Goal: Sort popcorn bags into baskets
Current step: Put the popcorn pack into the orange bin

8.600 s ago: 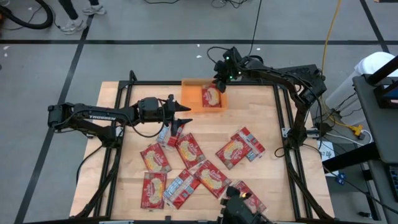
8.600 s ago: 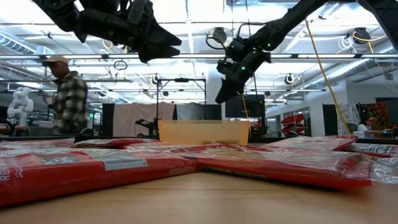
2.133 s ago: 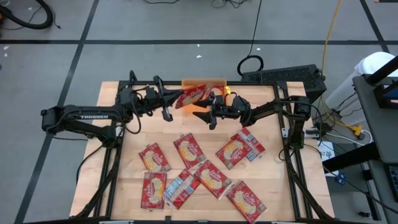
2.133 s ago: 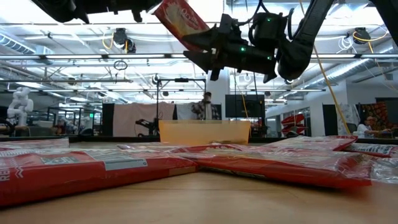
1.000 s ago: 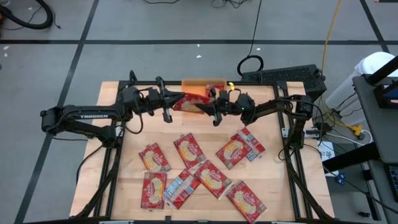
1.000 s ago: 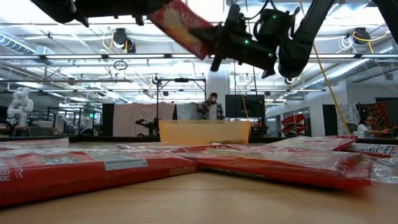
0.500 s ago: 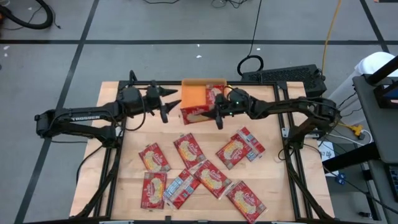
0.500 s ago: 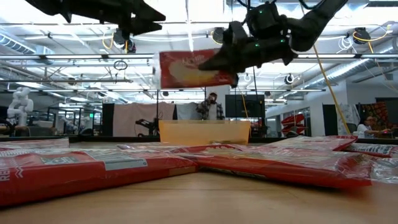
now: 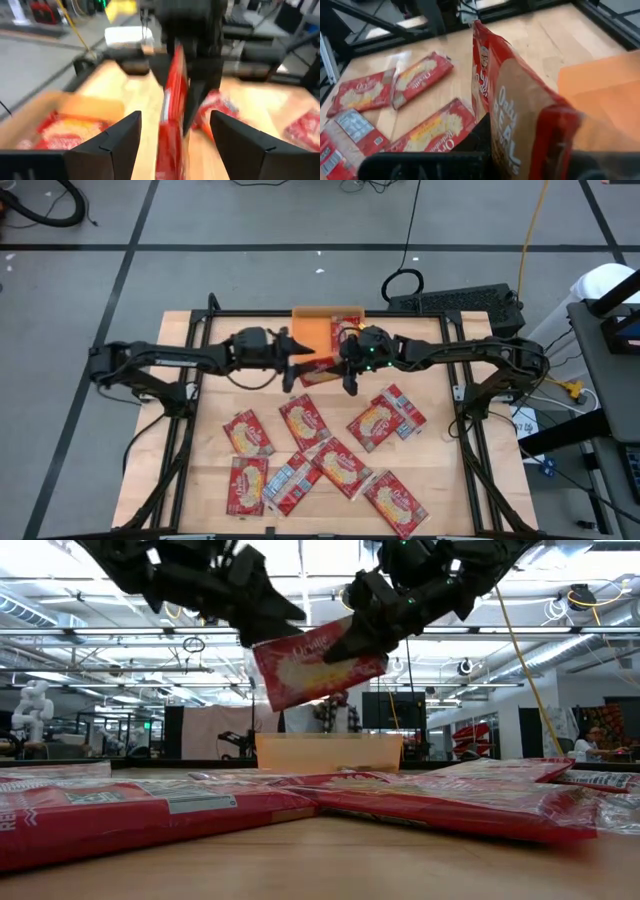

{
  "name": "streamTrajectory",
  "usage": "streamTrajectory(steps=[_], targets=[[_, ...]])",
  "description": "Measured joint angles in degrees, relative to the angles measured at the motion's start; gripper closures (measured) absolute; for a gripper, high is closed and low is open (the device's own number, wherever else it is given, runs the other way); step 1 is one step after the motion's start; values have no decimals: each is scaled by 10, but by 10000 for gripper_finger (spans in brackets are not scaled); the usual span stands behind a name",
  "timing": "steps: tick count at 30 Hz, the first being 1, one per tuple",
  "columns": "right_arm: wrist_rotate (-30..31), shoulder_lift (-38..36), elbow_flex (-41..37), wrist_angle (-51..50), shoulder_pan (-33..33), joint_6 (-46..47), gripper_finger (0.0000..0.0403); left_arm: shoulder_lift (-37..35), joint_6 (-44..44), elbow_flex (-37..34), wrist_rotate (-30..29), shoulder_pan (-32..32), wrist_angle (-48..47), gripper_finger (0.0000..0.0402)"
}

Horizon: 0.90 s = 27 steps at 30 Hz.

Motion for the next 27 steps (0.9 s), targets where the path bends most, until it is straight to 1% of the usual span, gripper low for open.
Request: streamTrajectory(steps=[5, 8, 11, 16, 17, 18, 20, 23, 25, 27], targets=[[7, 1, 0, 5, 2, -23, 383, 65, 6, 25, 33, 0, 4, 176], [42, 1, -1, 2, 6, -46, 383, 85, 13, 32, 36, 0, 2, 199], [60, 1, -1, 4, 6, -61, 383, 90, 18, 33, 32, 0, 8, 249], [60, 0, -1, 8, 7, -60, 381, 85, 32, 33, 28, 4, 10, 364], [61, 0, -1, 10, 6, -60, 378, 83, 34, 33, 29, 6, 10, 379], [61, 0, -1, 12, 6, -60, 373, 81, 34, 33, 31, 9, 10, 384], [63, 0, 0, 13, 6, -49, 357, 76, 32, 33, 44, 15, 5, 379], [60, -2, 0, 9, 6, -25, 320, 54, 32, 33, 90, 27, -14, 369], [59, -7, 0, 3, 6, -20, 291, 39, 37, 33, 113, 35, -19, 373], [60, -12, -1, 3, 8, -19, 264, 24, 42, 33, 121, 42, -33, 384]])
